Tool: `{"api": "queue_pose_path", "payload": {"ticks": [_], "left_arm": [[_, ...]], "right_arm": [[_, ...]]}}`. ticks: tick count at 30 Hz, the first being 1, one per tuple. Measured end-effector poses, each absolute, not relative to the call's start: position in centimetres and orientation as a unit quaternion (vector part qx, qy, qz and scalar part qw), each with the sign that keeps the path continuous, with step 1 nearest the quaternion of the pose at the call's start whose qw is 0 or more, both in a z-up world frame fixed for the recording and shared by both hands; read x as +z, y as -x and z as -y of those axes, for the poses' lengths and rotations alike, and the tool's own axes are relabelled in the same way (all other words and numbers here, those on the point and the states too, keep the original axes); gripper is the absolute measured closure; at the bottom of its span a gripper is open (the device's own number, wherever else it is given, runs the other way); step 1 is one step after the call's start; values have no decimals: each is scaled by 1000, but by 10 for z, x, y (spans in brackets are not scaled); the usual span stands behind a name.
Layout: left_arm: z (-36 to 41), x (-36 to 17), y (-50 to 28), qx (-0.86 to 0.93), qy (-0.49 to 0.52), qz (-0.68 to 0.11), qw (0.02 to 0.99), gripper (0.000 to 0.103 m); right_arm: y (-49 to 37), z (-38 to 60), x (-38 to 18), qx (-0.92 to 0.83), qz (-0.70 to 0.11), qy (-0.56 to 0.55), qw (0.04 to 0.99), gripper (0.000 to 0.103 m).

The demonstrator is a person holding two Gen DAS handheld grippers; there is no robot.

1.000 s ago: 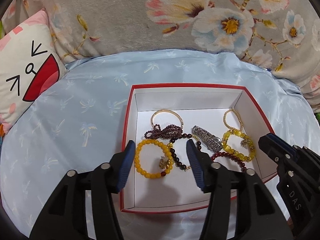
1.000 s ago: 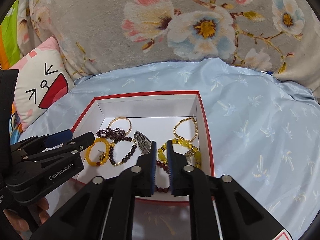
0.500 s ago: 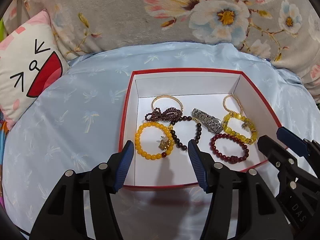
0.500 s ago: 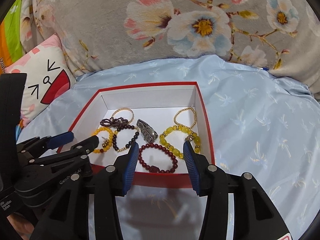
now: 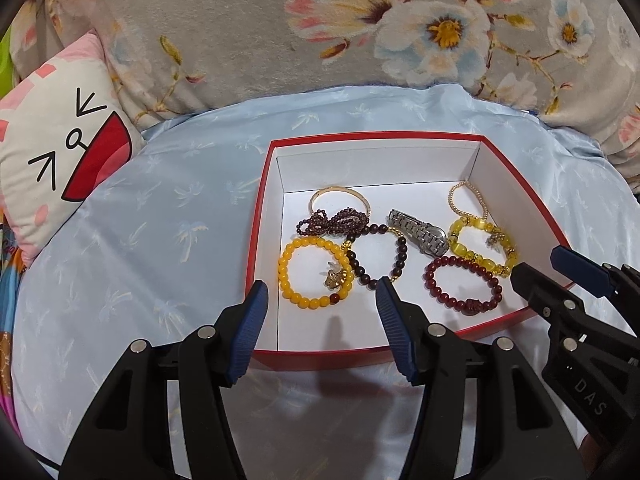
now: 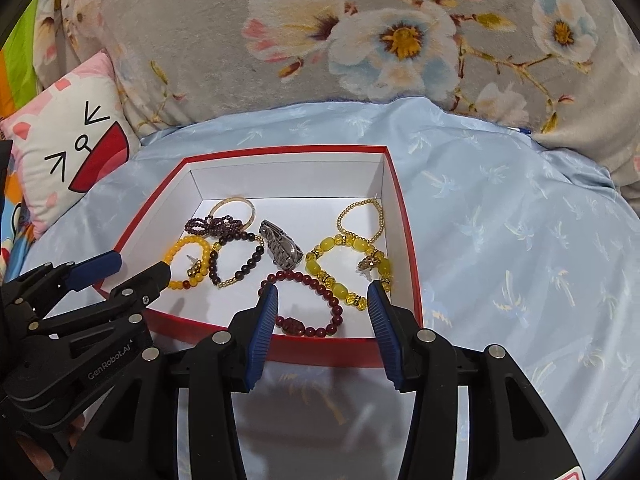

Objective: Organize jewelry

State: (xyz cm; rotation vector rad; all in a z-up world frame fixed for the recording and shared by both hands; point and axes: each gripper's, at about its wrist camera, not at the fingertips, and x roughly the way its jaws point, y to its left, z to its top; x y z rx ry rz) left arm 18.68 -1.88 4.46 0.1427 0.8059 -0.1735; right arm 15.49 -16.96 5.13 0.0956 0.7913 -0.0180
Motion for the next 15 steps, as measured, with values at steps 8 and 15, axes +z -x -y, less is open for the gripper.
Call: {"api": "queue_pose_path", "payload": {"ticks": [8,15], "left_arm": [[8,46,-167,-88,-67,-403,909,50],[1,47,-143,-92,-60,-408,906,50]], "right_arm": [[-136,159,51,10,-397,-59,916,60],[-113,153,52,15,-399,-59,915,60]]}}
